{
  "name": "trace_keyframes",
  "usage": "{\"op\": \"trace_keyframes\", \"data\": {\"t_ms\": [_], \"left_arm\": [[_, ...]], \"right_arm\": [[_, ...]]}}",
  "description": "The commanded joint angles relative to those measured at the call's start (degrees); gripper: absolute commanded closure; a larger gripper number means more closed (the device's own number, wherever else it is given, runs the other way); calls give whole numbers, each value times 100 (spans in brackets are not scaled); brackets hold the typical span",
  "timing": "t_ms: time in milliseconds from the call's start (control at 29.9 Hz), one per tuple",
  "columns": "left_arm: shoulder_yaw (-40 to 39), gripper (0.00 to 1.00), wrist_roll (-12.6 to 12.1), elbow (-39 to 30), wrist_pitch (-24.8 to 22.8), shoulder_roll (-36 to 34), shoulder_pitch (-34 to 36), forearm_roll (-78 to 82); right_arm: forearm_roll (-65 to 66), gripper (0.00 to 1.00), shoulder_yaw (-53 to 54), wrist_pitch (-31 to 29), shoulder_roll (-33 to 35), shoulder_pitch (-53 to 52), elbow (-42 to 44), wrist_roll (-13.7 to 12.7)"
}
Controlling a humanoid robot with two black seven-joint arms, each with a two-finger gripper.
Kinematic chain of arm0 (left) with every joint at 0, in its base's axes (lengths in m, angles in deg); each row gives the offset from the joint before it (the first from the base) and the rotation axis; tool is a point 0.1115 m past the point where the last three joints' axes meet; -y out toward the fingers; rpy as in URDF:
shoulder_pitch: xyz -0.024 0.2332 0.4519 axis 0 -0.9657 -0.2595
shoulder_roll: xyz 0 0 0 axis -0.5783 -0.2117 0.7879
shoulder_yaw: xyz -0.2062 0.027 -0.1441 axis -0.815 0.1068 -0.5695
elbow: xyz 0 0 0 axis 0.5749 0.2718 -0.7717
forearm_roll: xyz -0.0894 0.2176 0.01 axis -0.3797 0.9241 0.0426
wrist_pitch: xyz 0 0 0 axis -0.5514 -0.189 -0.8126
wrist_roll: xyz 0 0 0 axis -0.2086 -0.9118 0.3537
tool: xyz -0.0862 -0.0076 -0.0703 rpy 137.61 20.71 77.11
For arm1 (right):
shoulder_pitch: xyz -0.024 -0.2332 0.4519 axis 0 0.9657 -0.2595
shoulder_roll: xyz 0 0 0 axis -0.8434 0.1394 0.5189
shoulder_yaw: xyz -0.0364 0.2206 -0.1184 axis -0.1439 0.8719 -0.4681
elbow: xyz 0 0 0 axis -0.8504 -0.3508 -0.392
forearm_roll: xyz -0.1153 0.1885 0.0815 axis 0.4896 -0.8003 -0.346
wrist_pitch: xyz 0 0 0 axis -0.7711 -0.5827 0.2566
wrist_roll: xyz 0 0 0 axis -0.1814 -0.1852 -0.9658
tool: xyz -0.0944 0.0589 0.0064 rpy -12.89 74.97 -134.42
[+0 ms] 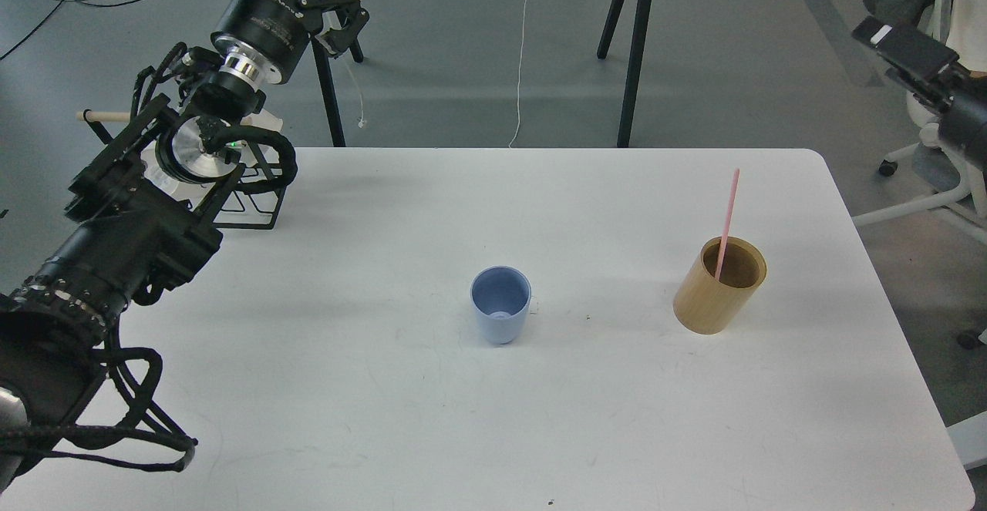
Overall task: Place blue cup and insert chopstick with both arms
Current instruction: 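Open the left gripper and withdraw it back toward the rack, then reach the right gripper to the pink straw in the tan cup and grasp it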
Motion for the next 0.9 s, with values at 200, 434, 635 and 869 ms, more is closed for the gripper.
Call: {"op": "trace_keyframes", "data": {"t_ms": [200, 434, 635, 869], "left_arm": [[1, 0, -5, -4, -50, 0, 78, -1], [1, 0, 13, -4, -33, 0, 113, 8], [9, 0, 13, -4, -32, -9, 122, 8], [9, 0, 30, -4, -15, 8, 87, 8]], "right_arm": [[2087, 20, -1051, 337, -264, 3, -63, -19], [2492, 27, -1341, 337, -1002, -85, 569, -19], [2633, 37, -1499, 320, -1320, -103, 798, -19], [2642, 46, -1632, 328, -1346, -94, 798, -19]]}}
